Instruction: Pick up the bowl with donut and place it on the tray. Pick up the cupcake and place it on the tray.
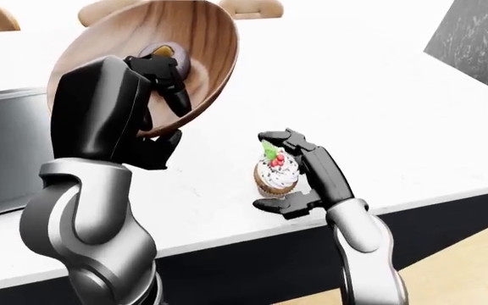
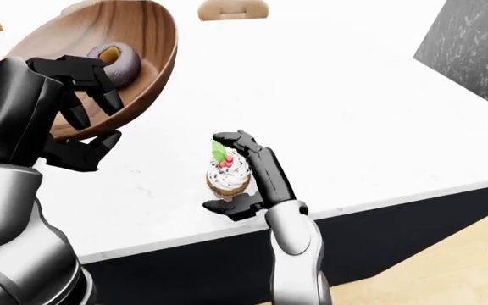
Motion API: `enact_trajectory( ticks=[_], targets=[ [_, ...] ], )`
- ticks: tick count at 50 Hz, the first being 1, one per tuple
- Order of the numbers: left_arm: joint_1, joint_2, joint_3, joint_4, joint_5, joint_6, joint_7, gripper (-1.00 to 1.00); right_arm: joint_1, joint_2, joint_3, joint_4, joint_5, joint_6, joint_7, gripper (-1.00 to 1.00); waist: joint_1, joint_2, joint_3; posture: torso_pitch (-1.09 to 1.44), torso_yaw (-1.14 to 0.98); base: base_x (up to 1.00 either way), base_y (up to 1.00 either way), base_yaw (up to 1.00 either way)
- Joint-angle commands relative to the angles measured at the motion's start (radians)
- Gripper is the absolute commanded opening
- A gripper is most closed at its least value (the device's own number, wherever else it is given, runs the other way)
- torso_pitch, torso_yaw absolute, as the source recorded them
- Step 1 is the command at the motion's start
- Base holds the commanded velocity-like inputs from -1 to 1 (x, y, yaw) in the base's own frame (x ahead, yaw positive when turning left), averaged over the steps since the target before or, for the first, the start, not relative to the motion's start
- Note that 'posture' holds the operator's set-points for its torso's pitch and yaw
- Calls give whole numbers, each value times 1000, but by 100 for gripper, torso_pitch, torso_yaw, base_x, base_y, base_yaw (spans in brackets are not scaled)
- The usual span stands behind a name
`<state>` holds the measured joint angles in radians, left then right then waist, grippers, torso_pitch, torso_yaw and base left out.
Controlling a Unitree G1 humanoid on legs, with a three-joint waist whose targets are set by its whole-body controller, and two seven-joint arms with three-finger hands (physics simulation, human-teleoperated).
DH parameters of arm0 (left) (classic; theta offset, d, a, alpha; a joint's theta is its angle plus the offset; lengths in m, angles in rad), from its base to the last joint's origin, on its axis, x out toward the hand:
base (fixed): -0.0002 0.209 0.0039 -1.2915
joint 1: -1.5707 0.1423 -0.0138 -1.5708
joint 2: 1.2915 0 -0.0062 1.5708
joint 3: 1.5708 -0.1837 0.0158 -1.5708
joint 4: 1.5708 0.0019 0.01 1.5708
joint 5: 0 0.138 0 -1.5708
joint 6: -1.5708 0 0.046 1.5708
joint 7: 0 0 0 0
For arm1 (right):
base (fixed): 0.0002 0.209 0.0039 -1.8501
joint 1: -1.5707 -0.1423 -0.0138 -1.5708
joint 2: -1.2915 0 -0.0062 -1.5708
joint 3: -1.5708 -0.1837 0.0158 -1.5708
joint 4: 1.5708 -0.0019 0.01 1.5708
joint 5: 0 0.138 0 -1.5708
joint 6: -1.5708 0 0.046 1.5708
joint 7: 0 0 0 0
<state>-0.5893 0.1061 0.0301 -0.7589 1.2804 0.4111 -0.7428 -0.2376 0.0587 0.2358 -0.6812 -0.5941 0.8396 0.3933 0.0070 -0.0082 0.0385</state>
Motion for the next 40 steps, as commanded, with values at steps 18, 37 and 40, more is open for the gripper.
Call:
enact_trajectory(
  ticks=[18,37,40],
  targets=[
    [-79,9,7,-83,40,-11,-30,-100,-138,-17,-35,-247,-139,156,120,-100,1,2,-23,0,0,0,0,0],
    [-95,10,7,-114,56,-4,-64,-100,-238,-11,-38,-324,-235,283,202,-100,-19,13,-41,0,0,-32,0,0],
    [-99,10,7,-116,59,-3,-70,-100,-239,-7,-36,-326,-240,286,202,-100,-23,-11,-26,0,0,-65,0,0]
  ],
)
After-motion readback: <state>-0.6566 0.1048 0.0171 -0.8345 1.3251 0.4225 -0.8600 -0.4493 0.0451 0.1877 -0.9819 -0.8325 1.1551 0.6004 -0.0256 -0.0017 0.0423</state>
